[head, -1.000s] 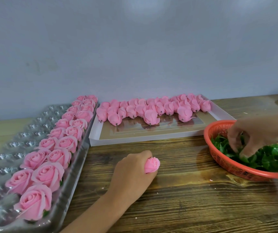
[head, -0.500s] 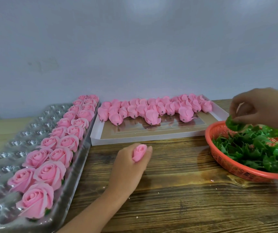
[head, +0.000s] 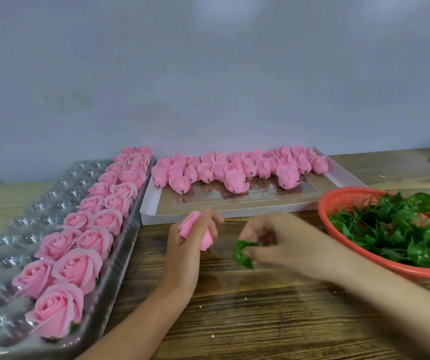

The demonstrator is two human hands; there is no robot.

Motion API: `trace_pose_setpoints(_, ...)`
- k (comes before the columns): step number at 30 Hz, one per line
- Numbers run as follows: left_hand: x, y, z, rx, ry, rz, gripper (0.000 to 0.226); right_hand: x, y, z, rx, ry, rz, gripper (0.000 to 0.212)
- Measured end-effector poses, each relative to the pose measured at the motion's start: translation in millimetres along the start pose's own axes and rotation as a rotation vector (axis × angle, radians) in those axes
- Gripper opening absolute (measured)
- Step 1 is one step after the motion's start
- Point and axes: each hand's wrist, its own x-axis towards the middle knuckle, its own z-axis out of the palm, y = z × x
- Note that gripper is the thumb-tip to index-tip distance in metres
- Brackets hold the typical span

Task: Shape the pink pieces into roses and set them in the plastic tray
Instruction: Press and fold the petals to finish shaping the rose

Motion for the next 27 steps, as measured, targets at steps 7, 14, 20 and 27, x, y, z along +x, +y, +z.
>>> trace_pose_setpoints(7,-12,6,10,0.244,-0.160,0.426,0.035,7,23,32,0.147,0.088,0.058,0.014)
trace_pose_setpoints(14,-22,8,20,0.176,-0.379,0.372,0.046,3,18,34,0.227,0.061,-0.007,0.041)
trace_pose_setpoints(20,-20,10,24,0.383,-0.344,0.363,0.037,3,19,29,0.426,-0.048,0.041,0.027)
trace_pose_setpoints(27,-20,12,25,0.375,-0.301,0.323,0.025,6,21,21,0.598,-0.179,0.127,0.021)
